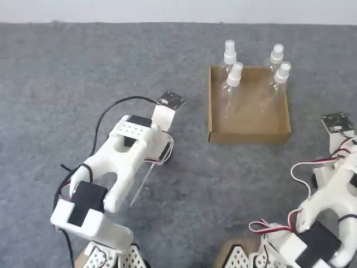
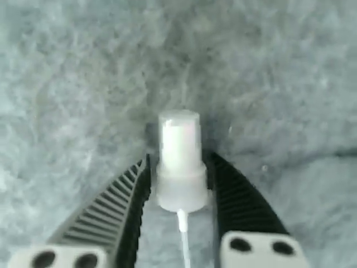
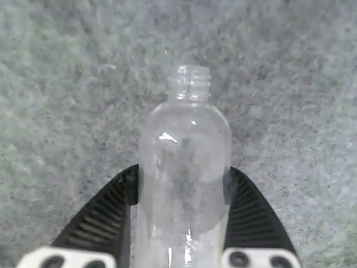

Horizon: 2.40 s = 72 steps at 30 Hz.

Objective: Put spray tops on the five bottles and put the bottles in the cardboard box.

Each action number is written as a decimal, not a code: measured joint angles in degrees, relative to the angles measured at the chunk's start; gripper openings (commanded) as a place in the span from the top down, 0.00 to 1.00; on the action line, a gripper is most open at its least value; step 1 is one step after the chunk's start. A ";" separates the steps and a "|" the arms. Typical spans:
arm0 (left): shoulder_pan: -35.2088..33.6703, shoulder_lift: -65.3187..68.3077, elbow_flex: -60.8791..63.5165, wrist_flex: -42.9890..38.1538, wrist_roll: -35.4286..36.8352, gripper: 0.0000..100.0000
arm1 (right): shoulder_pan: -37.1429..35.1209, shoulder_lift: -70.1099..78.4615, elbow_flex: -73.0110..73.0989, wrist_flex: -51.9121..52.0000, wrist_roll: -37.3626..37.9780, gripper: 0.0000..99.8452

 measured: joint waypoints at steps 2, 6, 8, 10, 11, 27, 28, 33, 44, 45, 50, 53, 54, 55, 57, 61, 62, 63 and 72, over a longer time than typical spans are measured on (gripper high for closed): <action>0.00 0.00 -0.09 0.09 -0.35 0.81 | 0.00 0.00 0.00 0.00 0.00 0.92; 0.18 0.00 -2.46 1.14 -0.35 0.81 | 0.00 0.00 0.00 -0.26 0.00 0.91; 0.18 0.00 -4.84 2.55 -0.35 0.81 | 0.00 0.00 0.00 -1.76 0.00 0.91; 0.18 0.00 -7.30 3.78 -0.35 0.81 | 0.00 0.26 0.00 -3.69 -0.97 0.91; 0.18 0.00 -8.26 3.87 -0.35 0.81 | 0.00 0.70 0.00 -4.57 -1.93 0.91; 0.44 0.00 -2.20 -4.66 -0.35 0.86 | 0.00 6.86 0.00 -9.41 -3.52 0.91; 0.44 0.00 -1.58 -5.19 -0.35 0.86 | 0.00 6.86 0.00 -9.41 -3.52 0.91; 1.05 0.00 -0.44 -5.80 -0.35 0.89 | 0.00 6.86 0.00 -9.41 -3.52 0.91; 1.23 0.00 -0.26 -5.45 -0.35 0.94 | 0.00 6.86 0.00 -9.41 -3.52 0.91; 1.23 0.00 -0.26 -5.36 -0.35 0.94 | 0.00 6.86 0.00 -9.41 -3.52 0.91; 1.23 0.00 0.00 -5.27 1.85 0.94 | 0.00 6.86 0.00 -9.41 -3.52 0.91; 1.23 -0.09 0.79 -5.63 2.81 0.95 | 0.00 6.86 0.00 -9.41 -3.52 0.91; 1.23 -0.18 1.14 -5.63 2.99 0.95 | 0.00 6.86 0.00 -9.41 -3.52 0.91; 1.32 -0.18 1.23 -5.63 3.16 0.95 | 0.00 6.86 0.09 -9.41 -3.52 0.91; 1.32 -0.18 1.41 -5.71 3.78 0.95 | 0.00 6.77 1.23 -9.67 -3.52 0.91; 1.32 -0.26 1.41 -5.71 5.10 0.95 | 0.09 6.59 3.08 -10.37 -3.52 0.91; 1.32 -0.26 1.41 -5.71 5.27 0.95 | 0.09 6.42 3.60 -10.37 -3.69 0.91; 1.32 -0.26 1.41 -5.71 5.27 0.95 | 0.09 6.15 3.96 -10.37 -3.87 0.91; 0.44 -0.26 1.41 -5.63 5.63 0.95 | 0.09 5.98 4.13 -10.37 -4.04 0.91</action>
